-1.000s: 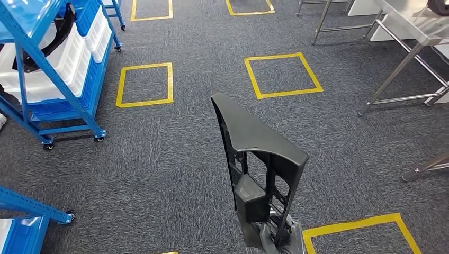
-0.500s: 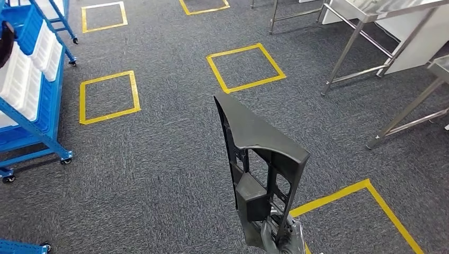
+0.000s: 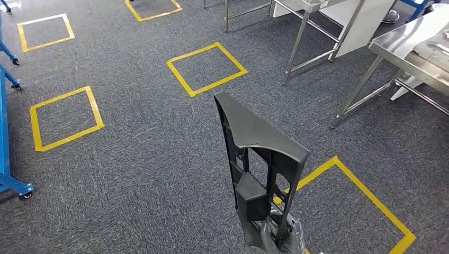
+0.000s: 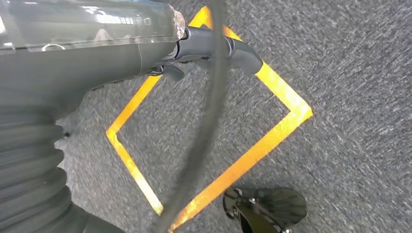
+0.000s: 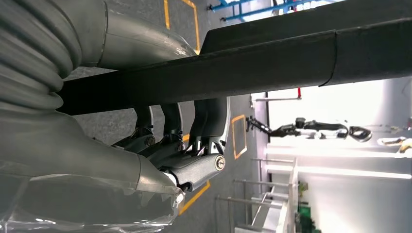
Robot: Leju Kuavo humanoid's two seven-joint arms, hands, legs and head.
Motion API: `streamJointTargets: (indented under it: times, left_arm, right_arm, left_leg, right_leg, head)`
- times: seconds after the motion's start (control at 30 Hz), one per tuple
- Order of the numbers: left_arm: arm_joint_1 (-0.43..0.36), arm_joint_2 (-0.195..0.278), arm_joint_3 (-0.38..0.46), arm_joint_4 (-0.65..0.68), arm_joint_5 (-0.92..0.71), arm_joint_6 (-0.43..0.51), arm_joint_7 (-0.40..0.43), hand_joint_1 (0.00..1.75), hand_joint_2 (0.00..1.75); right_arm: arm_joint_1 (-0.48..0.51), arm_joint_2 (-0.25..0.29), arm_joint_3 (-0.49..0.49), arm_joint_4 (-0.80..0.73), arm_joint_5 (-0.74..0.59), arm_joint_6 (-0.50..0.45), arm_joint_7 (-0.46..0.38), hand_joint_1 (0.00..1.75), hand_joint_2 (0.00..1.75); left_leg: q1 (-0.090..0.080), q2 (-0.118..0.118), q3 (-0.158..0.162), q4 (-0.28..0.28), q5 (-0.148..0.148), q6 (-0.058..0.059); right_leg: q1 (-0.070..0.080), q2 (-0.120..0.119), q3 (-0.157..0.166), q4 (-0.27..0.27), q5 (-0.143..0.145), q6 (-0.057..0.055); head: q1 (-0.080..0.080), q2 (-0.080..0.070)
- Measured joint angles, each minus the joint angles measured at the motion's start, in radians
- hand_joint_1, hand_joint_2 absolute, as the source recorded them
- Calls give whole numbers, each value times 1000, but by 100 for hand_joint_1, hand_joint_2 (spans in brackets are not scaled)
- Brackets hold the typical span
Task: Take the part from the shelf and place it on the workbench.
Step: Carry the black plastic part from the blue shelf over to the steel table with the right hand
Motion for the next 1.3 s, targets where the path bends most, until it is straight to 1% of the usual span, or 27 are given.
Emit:
streamJointTargets:
  times: [0.03,0.1,0.17,0.2,0.23,0.27,0.33,0.4,0.47,0.5,0.57,0.63,0.67,0.7,0.73,0.8,0.83,0.9,0.93,0.97,1.0,1.07,1.13,1.2,1.23,1.27,1.3]
  left_arm:
    - [-1,-1,0,0,-1,0,0,0,175]
    - [1,-2,0,0,-1,0,0,0,175]
    - [4,-2,0,0,-2,0,0,0,175]
    - [5,-3,0,0,-2,0,0,0,175]
    - [4,-3,0,0,-2,0,0,0,175]
    - [2,-3,0,0,-2,0,0,0,175]
    - [1,-5,0,0,-2,0,0,0,175]
    - [0,-6,0,0,-2,0,-1,0,175]
    - [-3,-7,0,0,-2,0,-1,0,175]
    - [-5,-7,0,0,-2,0,-1,0,175]
    - [-7,-8,0,0,-2,0,-2,0,175]
    - [-5,-9,0,0,-3,0,-2,0,175]
    - [-2,-9,0,0,-3,0,-1,0,175]
    - [0,-8,0,0,-3,0,0,0,175]
    - [2,-8,0,0,-3,0,1,0,175]
    - [1,-8,0,0,-3,0,1,0,175]
    - [0,-8,0,0,-3,0,1,0,175]
    - [1,-8,0,0,-2,0,1,0,175]
    - [1,-8,0,0,-2,0,1,0,175]
    - [3,-9,0,0,-2,-1,2,0,175]
    - [3,-9,0,0,-2,-1,2,0,175]
    - [3,-9,0,0,-2,-2,1,0,175]
    - [3,-9,0,0,-2,-3,-1,0,175]
    - [5,-8,0,0,-1,-4,-2,0,175]
    - [5,-8,0,0,-1,-5,-2,0,175]
    - [4,-8,0,0,-1,-6,-3,0,175]
    - [2,-8,0,0,-1,-7,-3,0,175]
  right_arm:
    - [0,2,0,-1,4,1,3,175,175]
    - [-2,7,0,-3,14,5,10,175,175]
    - [-4,7,-1,-4,19,10,14,175,175]
    - [-3,7,-2,-4,20,12,15,175,175]
    - [-2,7,-3,-3,19,13,15,175,175]
    - [-2,6,-4,-3,19,14,15,175,175]
    - [-3,7,-5,-3,17,14,14,175,175]
    - [-4,9,-6,-4,17,16,12,175,175]
    - [-3,14,-7,-6,22,17,14,175,175]
    - [-1,17,-8,-7,25,17,16,175,175]
    - [-2,24,-9,-8,29,16,18,175,175]
    - [-5,31,-10,-9,32,16,19,175,175]
    - [-5,34,-10,-8,34,16,20,175,175]
    - [-4,35,-10,-8,34,16,20,175,175]
    - [-4,35,-11,-8,34,16,21,175,175]
    - [-3,37,-12,-8,36,16,21,175,175]
    - [-3,38,-13,-8,36,16,21,175,175]
    - [-4,41,-14,-8,38,16,22,175,175]
    - [-4,41,-14,-8,39,16,22,175,175]
    - [-3,41,-14,-8,41,15,22,175,175]
    - [-1,41,-15,-8,42,15,23,175,175]
    - [1,42,-15,-8,45,13,23,175,175]
    - [-1,42,-16,-8,50,13,25,175,175]
    - [-1,42,-16,-8,55,13,27,175,175]
    - [-1,42,-16,-8,57,13,28,175,175]
    - [0,42,-16,-8,58,12,29,175,175]
    - [0,42,-16,-8,58,12,29,175,175]
  left_leg:
    - [2,14,2,-5,4,7]
    - [1,42,3,-11,6,17]
    - [-2,74,3,-11,4,20]
    - [-2,89,3,-10,2,20]
    - [-3,103,5,-9,0,18]
    - [-3,115,7,-9,-3,16]
    - [-5,138,16,-7,-11,8]
    - [-9,159,23,-7,-17,-2]
    - [-11,181,32,-11,-21,-12]
    - [-9,178,36,-10,-27,-18]
    - [-5,131,21,39,-63,-27]
    - [-2,73,-37,161,-123,-31]
    - [-1,62,-68,223,-144,-32]
    - [-1,58,-90,259,-147,-33]
    - [-1,57,-97,263,-131,-34]
    - [1,40,-65,166,-54,-33]
    - [4,11,-44,110,-26,-31]
    - [9,-41,-15,32,-7,-25]
    - [8,-52,-12,23,-13,-20]
    - [6,-44,-10,16,-12,-16]
    - [6,-29,-10,15,-9,-9]
    - [7,-2,-7,7,-4,5]
    - [4,28,-4,2,-2,14]
    - [0,63,-5,2,-4,18]
    - [-1,79,-4,2,-6,18]
    - [-2,94,-2,2,-7,17]
    - [-3,108,1,2,-9,16]
  right_leg:
    - [1,-25,-10,21,-15,4]
    - [2,-91,-56,116,-72,11]
    - [-4,-117,-110,228,-119,17]
    - [-6,-122,-120,249,-119,20]
    - [-8,-126,-109,233,-101,21]
    - [-8,-135,-81,182,-70,20]
    - [-2,-184,-10,52,-21,13]
    - [9,-212,20,-10,-12,1]
    - [12,-190,20,-14,-11,-9]
    - [10,-177,23,-19,-9,-14]
    - [2,-153,30,-30,-3,-26]
    - [1,-128,31,-32,-1,-33]
    - [2,-113,31,-31,-1,-35]
    - [3,-97,31,-30,-2,-35]
    - [3,-81,31,-27,-3,-35]
    - [2,-51,30,-19,-6,-31]
    - [0,-38,28,-14,-8,-27]
    - [-1,-12,15,-3,-9,-15]
    - [-3,1,8,-2,-6,-8]
    - [-4,16,2,-2,-2,0]
    - [-7,14,-1,0,-1,7]
    - [-4,-34,-20,36,-22,17]
    - [-2,-99,-73,143,-79,24]
    - [-4,-120,-128,249,-118,27]
    - [-4,-123,-132,257,-111,26]
    - [-5,-128,-116,228,-87,25]
    - [-3,-140,-80,166,-54,20]
  head:
    - [0,0]
    - [0,0]
    - [0,0]
    - [0,0]
    - [0,0]
    - [0,0]
    - [0,0]
    - [0,0]
    - [0,0]
    - [0,0]
    - [0,0]
    - [0,0]
    - [0,0]
    - [0,0]
    - [0,0]
    - [0,0]
    - [0,0]
    - [0,0]
    - [0,0]
    - [0,0]
    - [0,0]
    - [0,0]
    - [0,0]
    - [0,0]
    - [0,0]
    - [0,0]
    - [0,0]
